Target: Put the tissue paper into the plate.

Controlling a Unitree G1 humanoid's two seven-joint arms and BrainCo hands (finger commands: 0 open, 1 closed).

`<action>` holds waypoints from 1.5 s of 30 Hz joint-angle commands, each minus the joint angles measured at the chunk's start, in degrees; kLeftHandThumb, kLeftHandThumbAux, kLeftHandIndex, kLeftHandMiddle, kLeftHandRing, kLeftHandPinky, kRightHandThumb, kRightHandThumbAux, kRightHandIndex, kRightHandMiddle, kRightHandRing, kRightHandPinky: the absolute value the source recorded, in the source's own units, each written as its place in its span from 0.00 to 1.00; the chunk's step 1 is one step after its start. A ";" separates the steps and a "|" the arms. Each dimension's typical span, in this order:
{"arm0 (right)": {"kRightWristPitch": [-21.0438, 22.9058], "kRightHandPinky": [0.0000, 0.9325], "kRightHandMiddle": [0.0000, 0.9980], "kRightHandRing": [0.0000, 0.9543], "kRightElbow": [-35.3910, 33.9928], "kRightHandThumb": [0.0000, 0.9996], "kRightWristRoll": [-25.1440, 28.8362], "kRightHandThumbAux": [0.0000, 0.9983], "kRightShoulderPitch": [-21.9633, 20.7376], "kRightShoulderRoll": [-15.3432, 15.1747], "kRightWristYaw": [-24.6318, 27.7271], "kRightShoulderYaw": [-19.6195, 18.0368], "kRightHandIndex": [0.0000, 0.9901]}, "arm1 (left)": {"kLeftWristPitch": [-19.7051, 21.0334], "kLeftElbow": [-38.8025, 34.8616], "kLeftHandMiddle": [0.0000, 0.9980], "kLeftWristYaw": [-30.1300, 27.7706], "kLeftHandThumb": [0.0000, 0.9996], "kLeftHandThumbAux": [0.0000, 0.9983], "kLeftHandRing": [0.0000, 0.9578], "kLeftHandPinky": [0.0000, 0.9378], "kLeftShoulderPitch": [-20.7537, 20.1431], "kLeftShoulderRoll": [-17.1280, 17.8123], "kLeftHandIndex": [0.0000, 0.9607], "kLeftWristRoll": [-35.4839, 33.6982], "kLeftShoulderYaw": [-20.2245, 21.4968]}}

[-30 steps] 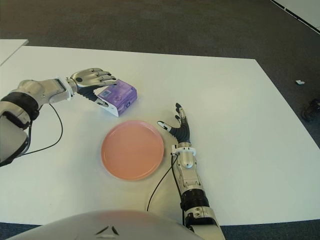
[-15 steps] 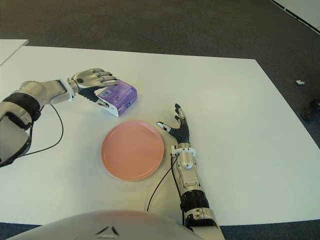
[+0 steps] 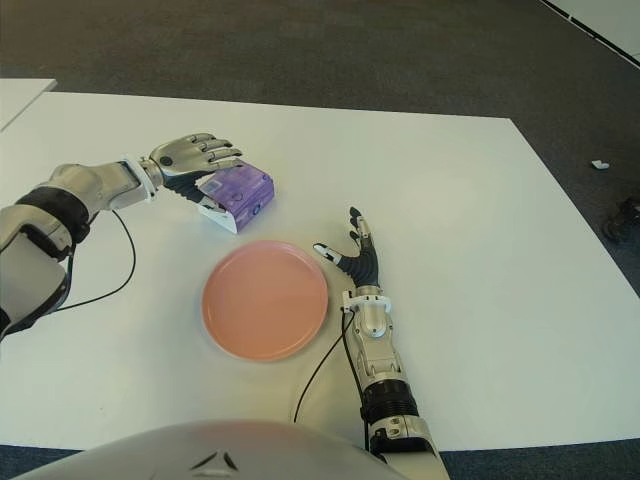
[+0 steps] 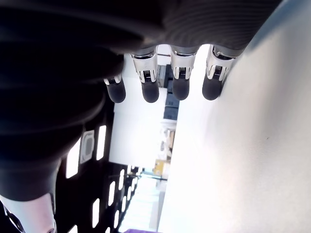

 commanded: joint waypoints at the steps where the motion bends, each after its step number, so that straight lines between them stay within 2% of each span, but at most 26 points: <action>1: 3.57 0.00 0.00 0.00 3.20 0.00 0.04 0.73 3.76 0.42 0.27 0.32 0.00 | 0.49 0.93 0.00 0.79 0.25 0.17 0.00 0.00 0.85 -0.95 0.00 0.71 -0.68; 17: 3.67 0.00 0.00 0.00 3.41 0.00 0.82 0.74 3.77 0.53 0.97 0.20 0.00 | 1.17 1.13 0.00 2.42 0.26 0.16 0.00 0.00 0.54 -1.64 0.00 0.74 -0.67; 27: 3.48 0.00 0.00 0.00 3.86 0.00 0.09 0.73 3.61 0.16 0.58 0.36 0.00 | 0.78 1.24 0.00 1.35 0.27 0.16 0.00 0.00 0.85 -2.03 0.00 0.91 -1.11; 45: 2.87 0.00 0.00 0.00 5.11 0.00 -0.11 0.72 3.30 -0.36 0.72 0.19 0.00 | 2.18 3.09 0.00 -0.18 0.28 0.15 0.00 0.00 0.61 -2.75 0.00 2.77 -4.80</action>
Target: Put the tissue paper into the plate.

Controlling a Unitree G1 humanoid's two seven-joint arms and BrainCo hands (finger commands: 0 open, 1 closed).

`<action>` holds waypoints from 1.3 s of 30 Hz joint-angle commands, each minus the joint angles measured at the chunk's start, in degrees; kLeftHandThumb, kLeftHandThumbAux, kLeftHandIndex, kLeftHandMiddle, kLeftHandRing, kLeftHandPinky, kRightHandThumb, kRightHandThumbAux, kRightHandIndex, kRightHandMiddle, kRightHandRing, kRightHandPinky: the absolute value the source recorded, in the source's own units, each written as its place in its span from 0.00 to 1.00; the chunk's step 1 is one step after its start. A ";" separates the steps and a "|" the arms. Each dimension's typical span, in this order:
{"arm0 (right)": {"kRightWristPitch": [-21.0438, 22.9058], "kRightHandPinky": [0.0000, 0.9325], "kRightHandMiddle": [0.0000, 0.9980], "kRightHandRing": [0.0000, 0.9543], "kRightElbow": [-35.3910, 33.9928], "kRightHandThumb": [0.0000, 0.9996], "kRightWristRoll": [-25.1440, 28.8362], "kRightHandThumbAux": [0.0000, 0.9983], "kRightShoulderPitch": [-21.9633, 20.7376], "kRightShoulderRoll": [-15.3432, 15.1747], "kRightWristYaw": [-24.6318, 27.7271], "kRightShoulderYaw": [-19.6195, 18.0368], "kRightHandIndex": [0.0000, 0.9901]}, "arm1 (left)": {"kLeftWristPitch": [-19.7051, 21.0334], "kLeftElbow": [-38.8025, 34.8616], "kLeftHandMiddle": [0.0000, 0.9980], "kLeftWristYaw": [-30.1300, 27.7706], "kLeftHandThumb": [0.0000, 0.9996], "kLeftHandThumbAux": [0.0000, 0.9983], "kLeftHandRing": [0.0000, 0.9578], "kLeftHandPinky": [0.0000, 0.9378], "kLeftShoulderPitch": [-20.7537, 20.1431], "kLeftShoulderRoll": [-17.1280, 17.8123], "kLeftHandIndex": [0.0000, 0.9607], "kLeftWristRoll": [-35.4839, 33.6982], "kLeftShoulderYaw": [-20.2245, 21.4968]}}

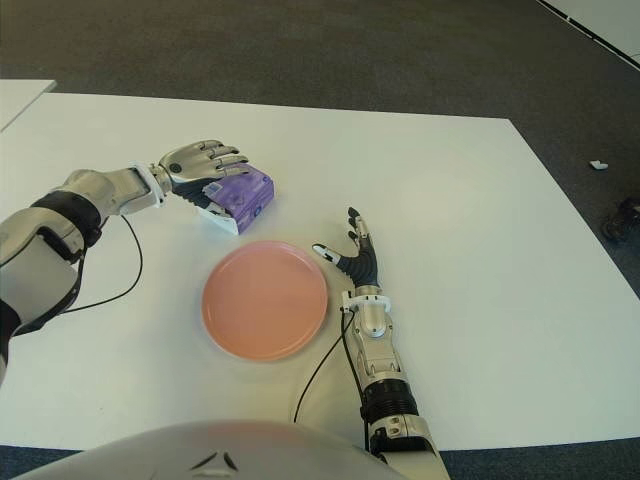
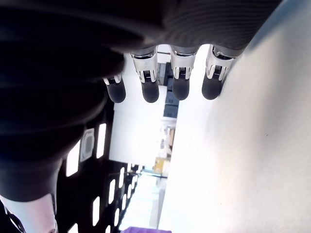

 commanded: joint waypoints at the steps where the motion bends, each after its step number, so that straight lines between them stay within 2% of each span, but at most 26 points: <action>1: 2.90 0.00 0.00 0.00 4.62 0.00 -0.41 0.72 3.56 0.04 -0.24 0.18 0.00 | 0.18 0.98 0.00 -1.99 0.28 0.15 0.00 0.00 0.59 -0.46 0.00 1.35 -1.29; 26: 2.03 0.00 0.00 0.00 6.54 0.00 0.43 0.73 2.77 -0.07 0.67 -0.11 0.00 | -1.19 1.12 0.00 -4.67 0.31 0.17 0.00 0.00 0.45 0.40 0.00 1.19 -1.96; 39: 1.82 0.00 0.00 0.00 6.46 0.00 1.33 0.73 3.01 0.07 1.19 -0.35 0.00 | -0.56 1.95 0.00 -4.68 0.31 0.16 0.00 0.00 0.53 0.12 0.00 1.71 -2.69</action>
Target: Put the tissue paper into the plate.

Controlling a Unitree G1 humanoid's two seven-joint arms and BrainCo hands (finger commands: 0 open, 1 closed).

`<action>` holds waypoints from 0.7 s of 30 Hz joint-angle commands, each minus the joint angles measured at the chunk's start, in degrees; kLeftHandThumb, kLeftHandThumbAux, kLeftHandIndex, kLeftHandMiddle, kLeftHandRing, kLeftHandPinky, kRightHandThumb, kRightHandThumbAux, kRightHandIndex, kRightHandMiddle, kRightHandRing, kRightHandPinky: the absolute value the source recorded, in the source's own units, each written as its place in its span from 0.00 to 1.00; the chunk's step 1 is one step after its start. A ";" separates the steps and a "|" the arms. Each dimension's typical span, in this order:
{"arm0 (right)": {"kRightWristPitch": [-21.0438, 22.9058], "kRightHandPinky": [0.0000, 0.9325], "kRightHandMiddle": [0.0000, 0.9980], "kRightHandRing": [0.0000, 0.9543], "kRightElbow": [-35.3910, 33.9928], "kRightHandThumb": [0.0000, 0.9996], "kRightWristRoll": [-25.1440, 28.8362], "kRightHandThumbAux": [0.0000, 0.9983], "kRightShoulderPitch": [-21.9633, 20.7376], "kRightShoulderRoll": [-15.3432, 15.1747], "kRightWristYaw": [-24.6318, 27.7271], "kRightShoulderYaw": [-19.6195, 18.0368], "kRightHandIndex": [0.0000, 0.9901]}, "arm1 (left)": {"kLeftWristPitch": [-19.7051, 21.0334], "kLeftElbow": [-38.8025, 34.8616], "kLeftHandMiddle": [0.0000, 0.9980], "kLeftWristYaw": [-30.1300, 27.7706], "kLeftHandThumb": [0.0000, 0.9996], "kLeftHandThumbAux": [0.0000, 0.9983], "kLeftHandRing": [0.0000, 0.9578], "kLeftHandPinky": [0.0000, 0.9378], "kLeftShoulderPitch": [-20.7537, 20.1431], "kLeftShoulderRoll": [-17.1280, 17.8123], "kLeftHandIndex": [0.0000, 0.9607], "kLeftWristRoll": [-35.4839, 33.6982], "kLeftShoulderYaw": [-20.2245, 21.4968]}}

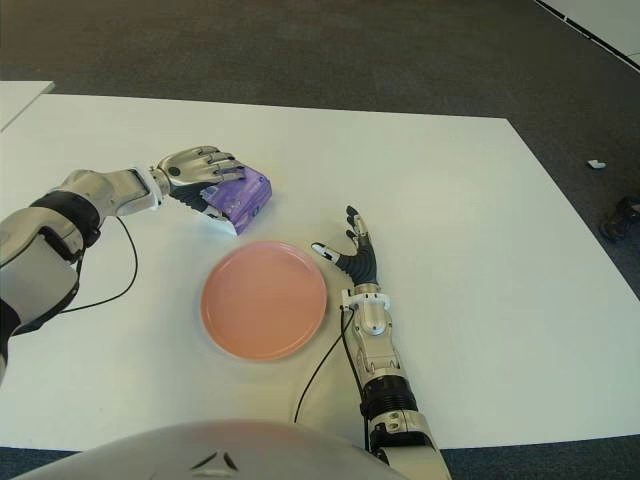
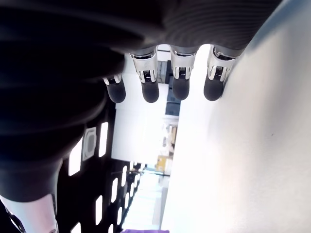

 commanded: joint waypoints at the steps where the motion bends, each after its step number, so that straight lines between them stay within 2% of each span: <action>1: 3.03 0.00 0.00 0.00 4.50 0.00 0.47 0.73 4.19 0.19 0.39 -0.19 0.00 | 0.13 0.79 0.00 -1.40 0.31 0.16 0.00 0.00 0.84 0.03 0.00 1.67 -1.45; 21: 3.30 0.00 0.00 0.00 3.57 0.00 0.89 0.74 4.78 0.37 1.17 -0.17 0.00 | -0.81 0.64 0.00 -1.90 0.31 0.16 0.00 0.00 0.69 0.96 0.00 1.51 -2.47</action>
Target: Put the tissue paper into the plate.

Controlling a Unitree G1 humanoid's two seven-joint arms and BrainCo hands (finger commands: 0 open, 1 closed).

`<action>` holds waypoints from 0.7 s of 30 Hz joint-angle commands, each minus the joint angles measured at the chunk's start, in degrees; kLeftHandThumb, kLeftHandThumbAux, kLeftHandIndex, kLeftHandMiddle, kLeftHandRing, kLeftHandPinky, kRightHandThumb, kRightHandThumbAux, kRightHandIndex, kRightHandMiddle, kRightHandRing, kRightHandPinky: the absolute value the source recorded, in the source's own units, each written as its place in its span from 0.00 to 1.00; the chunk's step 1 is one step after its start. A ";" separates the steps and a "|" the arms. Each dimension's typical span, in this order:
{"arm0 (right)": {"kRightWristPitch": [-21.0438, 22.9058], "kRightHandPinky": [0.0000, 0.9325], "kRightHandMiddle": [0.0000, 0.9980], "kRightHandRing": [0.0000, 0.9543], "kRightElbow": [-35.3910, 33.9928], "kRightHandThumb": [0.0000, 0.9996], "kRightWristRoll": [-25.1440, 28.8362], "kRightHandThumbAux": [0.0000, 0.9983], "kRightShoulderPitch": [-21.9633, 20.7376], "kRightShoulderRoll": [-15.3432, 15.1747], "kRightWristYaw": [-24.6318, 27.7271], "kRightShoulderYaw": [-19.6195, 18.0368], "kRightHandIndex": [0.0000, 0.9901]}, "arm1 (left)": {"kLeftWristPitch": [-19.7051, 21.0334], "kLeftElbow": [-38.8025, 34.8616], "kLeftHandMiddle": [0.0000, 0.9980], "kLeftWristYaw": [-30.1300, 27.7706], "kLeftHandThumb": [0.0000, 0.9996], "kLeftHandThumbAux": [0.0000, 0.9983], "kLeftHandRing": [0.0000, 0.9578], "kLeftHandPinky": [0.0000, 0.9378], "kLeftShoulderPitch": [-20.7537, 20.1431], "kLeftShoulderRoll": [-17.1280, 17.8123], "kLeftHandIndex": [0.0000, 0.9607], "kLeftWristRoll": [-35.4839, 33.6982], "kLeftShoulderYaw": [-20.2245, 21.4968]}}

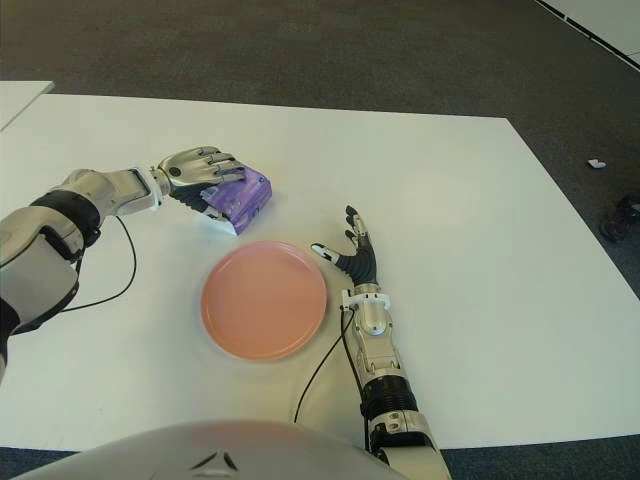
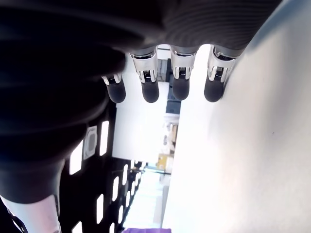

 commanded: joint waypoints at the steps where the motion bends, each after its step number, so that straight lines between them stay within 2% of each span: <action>1: 3.74 0.00 0.00 0.00 3.55 0.00 0.75 0.74 4.73 0.38 0.54 -0.18 0.00 | -1.01 0.43 0.00 -1.75 0.31 0.16 0.00 0.00 1.05 0.95 0.00 1.89 -1.49; 14: 4.41 0.00 0.00 0.00 2.49 0.00 1.10 0.74 5.19 0.89 0.67 -0.31 0.00 | -1.11 0.15 0.00 -1.98 0.27 0.14 0.00 0.00 2.30 0.94 0.00 5.35 -6.17; 21: 4.83 0.00 0.00 0.00 1.77 0.00 0.66 0.73 5.59 1.10 0.30 -0.24 0.00 | 1.75 2.69 0.00 -1.94 0.26 0.14 0.00 0.00 6.59 -1.52 0.00 6.22 -9.24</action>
